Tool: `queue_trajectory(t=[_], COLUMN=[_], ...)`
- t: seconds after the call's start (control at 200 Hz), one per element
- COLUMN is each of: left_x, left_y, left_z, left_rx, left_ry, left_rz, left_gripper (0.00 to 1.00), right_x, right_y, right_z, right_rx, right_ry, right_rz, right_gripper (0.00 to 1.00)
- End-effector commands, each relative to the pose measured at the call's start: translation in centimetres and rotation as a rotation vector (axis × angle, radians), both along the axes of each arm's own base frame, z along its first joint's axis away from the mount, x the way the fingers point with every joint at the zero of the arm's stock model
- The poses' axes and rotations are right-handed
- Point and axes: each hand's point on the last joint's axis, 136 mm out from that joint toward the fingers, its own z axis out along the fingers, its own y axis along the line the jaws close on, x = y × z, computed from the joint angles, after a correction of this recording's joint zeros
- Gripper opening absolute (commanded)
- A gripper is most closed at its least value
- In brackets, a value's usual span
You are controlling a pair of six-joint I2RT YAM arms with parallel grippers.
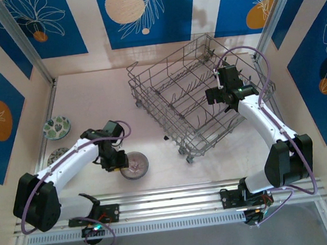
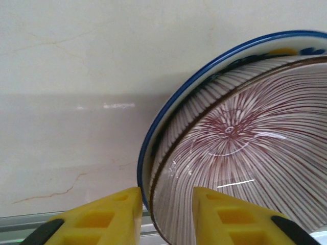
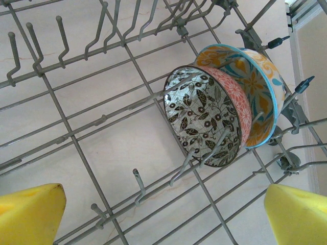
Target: Load the bowls into the dish rack
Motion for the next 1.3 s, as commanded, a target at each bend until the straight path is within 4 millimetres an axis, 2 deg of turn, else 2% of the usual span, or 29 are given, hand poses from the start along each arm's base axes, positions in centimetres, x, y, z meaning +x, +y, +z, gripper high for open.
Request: queue_trajectory(t=[0.0,0.11,0.44,0.785,0.905,1.015,1.296], left_x=[0.0,0.1,-0.2,-0.1,-0.3,-0.3,0.0], left_y=[-0.1,-0.1,-0.3,-0.7,-0.6,-0.7,-1.1], left_z=[0.8,1.1,0.0,-0.3,-0.5,-0.6,-0.4], left_rx=[0.012,0.013,0.007,-0.009,-0.006,-0.014,-0.034], left_ry=[-0.003,-0.011,0.014,0.018,0.022,0.020,0.008], left_rz=[-0.006,-0.007,-0.005,-0.005,0.002,0.007,0.010], left_gripper=[0.34,0.35,0.35,0.29,0.35,0.36,0.27], right_x=[-0.2,-0.2,-0.1,-0.2,-0.2,-0.2,-0.2], right_y=[0.0,0.2,0.1,0.1,0.1,0.2,0.1], right_z=[0.1,0.2,0.2,0.2,0.3,0.1,0.2], right_rx=[0.027,0.031,0.030,0.031,0.035,0.036,0.038], right_ry=[-0.003,-0.004,-0.006,-0.003,-0.005,-0.001,-0.001], right_rz=[-0.007,-0.003,-0.005,-0.005,-0.005,-0.003,-0.006], right_gripper=[1.00,1.00,1.00,1.00,0.99,1.00,1.00])
